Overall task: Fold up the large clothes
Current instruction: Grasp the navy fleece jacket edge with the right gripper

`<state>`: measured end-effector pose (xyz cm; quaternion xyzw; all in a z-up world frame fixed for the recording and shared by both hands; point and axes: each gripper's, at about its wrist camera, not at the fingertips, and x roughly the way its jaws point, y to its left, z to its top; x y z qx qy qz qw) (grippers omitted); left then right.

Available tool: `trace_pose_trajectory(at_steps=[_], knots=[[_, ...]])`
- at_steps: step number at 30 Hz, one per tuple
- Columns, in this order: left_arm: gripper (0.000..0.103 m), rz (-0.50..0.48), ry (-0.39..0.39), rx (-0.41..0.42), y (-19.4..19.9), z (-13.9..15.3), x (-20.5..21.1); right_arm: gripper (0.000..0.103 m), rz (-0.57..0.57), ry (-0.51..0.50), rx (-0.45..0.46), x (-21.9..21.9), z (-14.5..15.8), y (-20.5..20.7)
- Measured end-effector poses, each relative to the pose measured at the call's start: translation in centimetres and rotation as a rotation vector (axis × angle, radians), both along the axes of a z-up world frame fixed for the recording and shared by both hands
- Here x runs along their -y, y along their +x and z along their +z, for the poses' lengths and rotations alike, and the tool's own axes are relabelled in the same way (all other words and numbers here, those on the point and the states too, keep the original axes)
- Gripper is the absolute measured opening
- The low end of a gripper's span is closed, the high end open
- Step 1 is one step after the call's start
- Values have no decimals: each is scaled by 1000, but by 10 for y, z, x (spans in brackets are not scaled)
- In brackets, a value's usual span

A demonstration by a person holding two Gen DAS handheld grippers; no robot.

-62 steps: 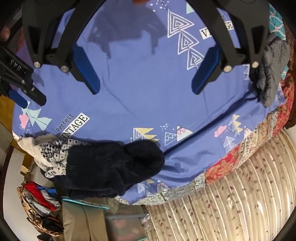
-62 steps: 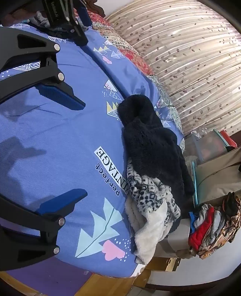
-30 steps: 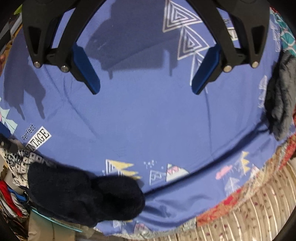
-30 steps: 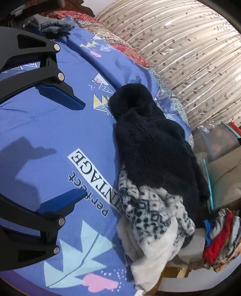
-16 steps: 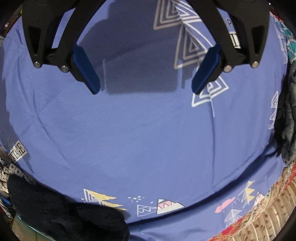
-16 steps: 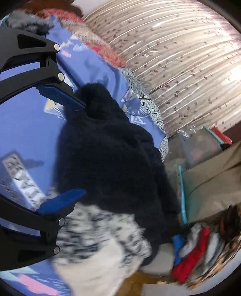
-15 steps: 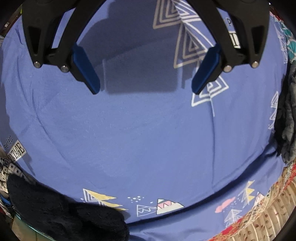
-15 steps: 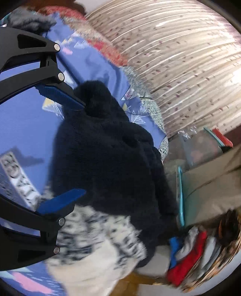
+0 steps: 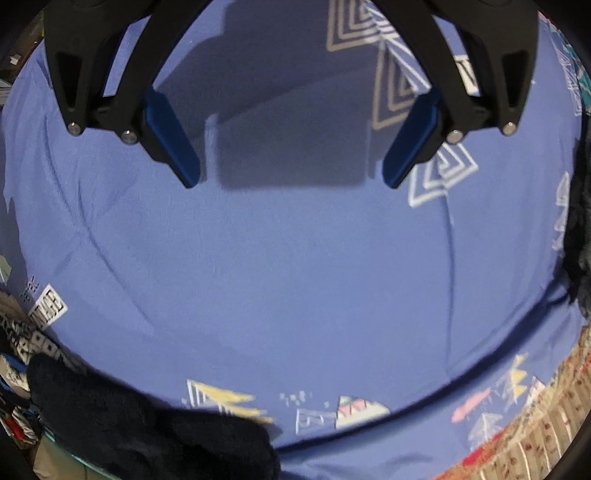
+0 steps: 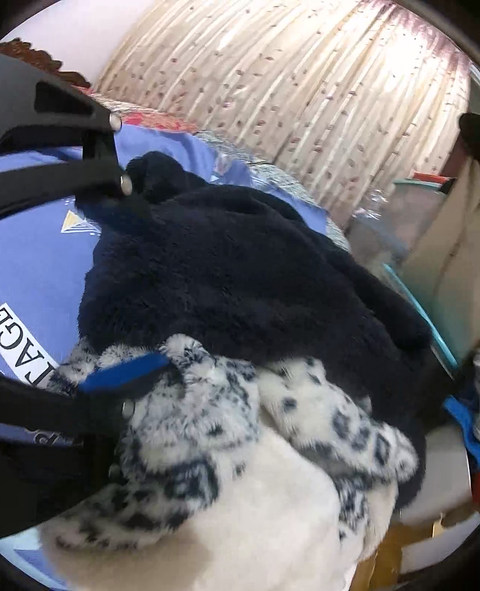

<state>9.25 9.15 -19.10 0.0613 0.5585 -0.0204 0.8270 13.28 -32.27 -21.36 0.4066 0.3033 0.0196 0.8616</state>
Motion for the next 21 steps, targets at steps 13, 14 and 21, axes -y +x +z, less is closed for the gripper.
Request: trace_pose_trajectory(at_steps=[13,14,21], knots=[[97,36,-40,-28,-14,-17,-18,32,220,156,181,-47,71,-21],[97,25,-20,-22,-17,-14,-18,32,242,138,206,-54,87,-26],[97,71,15,94,-55,27,-53,32,286,-78,269,-81,168,-43]])
